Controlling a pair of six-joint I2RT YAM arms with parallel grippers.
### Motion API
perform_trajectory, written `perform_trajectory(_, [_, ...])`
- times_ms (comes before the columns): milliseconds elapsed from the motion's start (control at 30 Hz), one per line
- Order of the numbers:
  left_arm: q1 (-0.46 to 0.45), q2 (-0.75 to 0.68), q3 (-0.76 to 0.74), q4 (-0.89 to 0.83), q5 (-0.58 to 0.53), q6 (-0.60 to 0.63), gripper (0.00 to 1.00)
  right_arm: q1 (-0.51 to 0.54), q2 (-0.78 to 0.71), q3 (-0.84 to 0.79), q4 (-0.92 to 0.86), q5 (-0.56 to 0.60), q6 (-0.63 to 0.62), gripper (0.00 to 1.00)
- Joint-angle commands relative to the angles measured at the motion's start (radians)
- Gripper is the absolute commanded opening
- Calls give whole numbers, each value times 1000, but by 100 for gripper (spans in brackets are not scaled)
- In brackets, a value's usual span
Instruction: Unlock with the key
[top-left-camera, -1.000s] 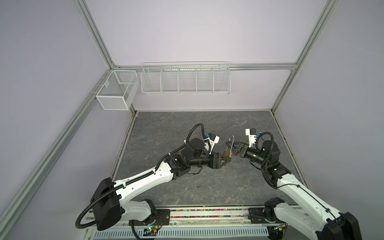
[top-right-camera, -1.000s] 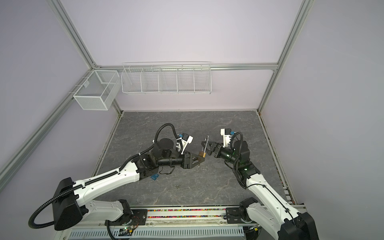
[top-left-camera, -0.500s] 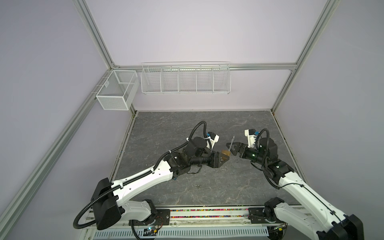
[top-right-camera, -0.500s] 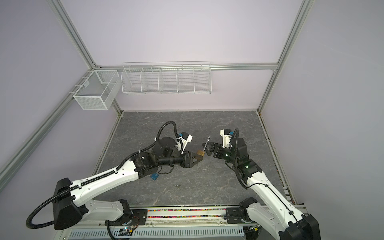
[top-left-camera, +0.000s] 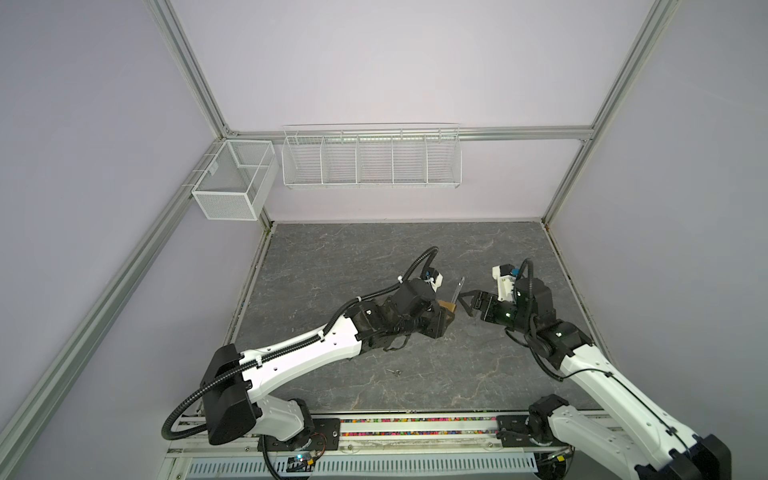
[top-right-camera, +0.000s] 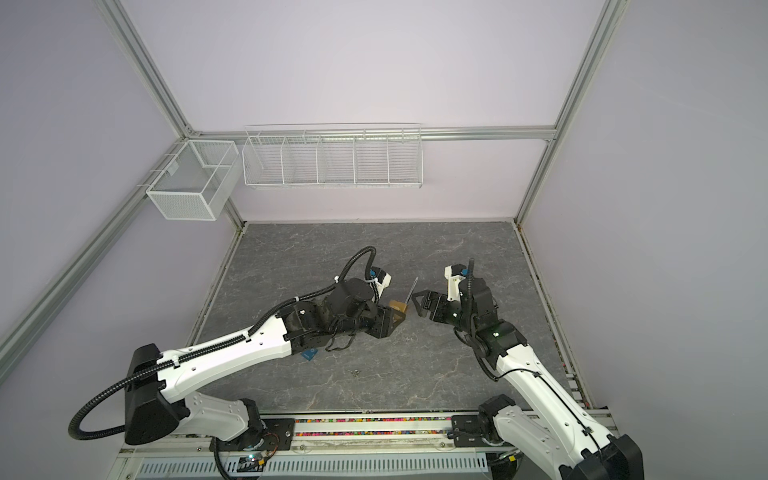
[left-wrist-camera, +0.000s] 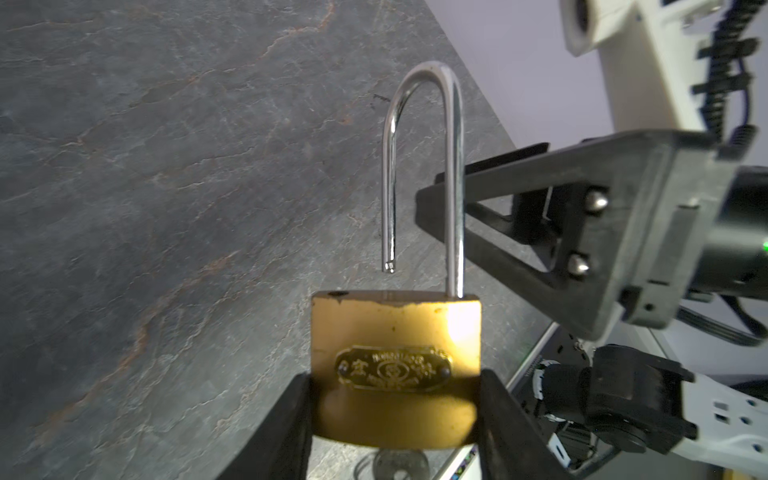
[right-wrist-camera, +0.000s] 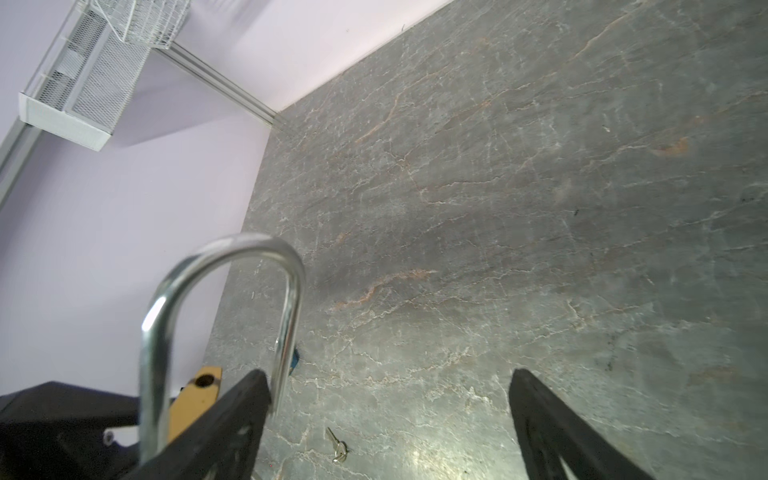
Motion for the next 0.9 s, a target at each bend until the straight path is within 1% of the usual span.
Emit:
perform_trajectory(0, [-1, -10, 60, 4, -93, 28, 0, 7, -11, 28, -58, 50, -37, 93])
perform_trajectory(267, [-1, 18, 110, -109, -254, 23, 0, 7, -12, 47, -97, 67, -46, 93])
perform_trajectory(467, [-1, 84, 168, -163, -322, 18, 0, 6, -62, 41, -107, 65, -38, 93])
perform_trajectory(533, [-2, 112, 181, -169, -328, 21, 0, 7, -92, 37, -118, 61, -39, 92])
perform_trajectory(633, [-2, 155, 209, -142, -276, 27, 0, 6, -181, 0, -116, 29, -35, 91])
perform_trajectory(733, [2, 214, 234, -87, -168, 20, 0, 7, -326, -83, -86, -20, 2, 90])
perform_trajectory(800, [3, 255, 231, -26, -107, 17, 0, 6, -411, -121, -111, -29, 31, 89])
perform_trajectory(867, [10, 304, 238, 22, -31, 1, 0, 7, -486, -134, -178, -17, 48, 89])
